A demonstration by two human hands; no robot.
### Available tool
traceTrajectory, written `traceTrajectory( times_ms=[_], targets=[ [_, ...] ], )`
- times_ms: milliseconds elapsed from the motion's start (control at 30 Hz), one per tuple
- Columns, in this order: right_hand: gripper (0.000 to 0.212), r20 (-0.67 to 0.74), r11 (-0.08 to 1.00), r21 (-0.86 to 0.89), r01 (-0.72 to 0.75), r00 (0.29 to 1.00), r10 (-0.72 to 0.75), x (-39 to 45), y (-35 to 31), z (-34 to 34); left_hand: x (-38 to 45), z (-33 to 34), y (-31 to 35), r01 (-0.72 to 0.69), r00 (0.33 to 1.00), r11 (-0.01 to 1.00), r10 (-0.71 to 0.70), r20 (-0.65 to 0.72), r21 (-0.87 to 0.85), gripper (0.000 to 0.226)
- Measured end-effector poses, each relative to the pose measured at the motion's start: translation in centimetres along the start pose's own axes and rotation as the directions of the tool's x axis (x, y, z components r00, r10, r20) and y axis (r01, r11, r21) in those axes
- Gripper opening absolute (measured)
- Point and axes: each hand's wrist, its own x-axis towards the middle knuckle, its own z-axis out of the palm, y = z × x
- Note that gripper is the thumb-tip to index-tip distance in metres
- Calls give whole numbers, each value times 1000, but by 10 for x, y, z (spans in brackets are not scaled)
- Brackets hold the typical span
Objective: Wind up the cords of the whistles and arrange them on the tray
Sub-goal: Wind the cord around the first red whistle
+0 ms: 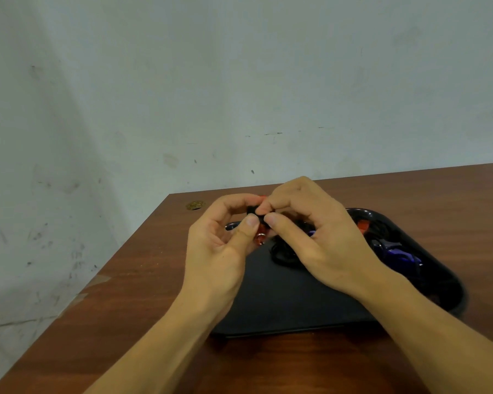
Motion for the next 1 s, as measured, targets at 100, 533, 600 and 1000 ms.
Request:
traceTrajectory(
  times_ms=[100, 533, 600, 1000],
  targets=[
    [29, -99, 990, 142, -20, 994, 35, -2, -5, 8, 2, -3, 7, -20, 1000, 997, 20, 3, -68, 20],
    [17, -158, 884, 452, -122, 964, 214, 0, -12, 4, 2, 0, 16, 134, 986, 943, -95, 140, -305, 17],
    [17, -153, 893, 433, -125, 966, 209, -1, -14, 3, 2, 1, 19, 167, 981, 922, -121, 150, -350, 16],
    [21, -96, 914, 358, -192, 966, 240, 1, -14, -3, -4, 14, 17, 175, 985, 952, -168, 50, -251, 21]
  ],
)
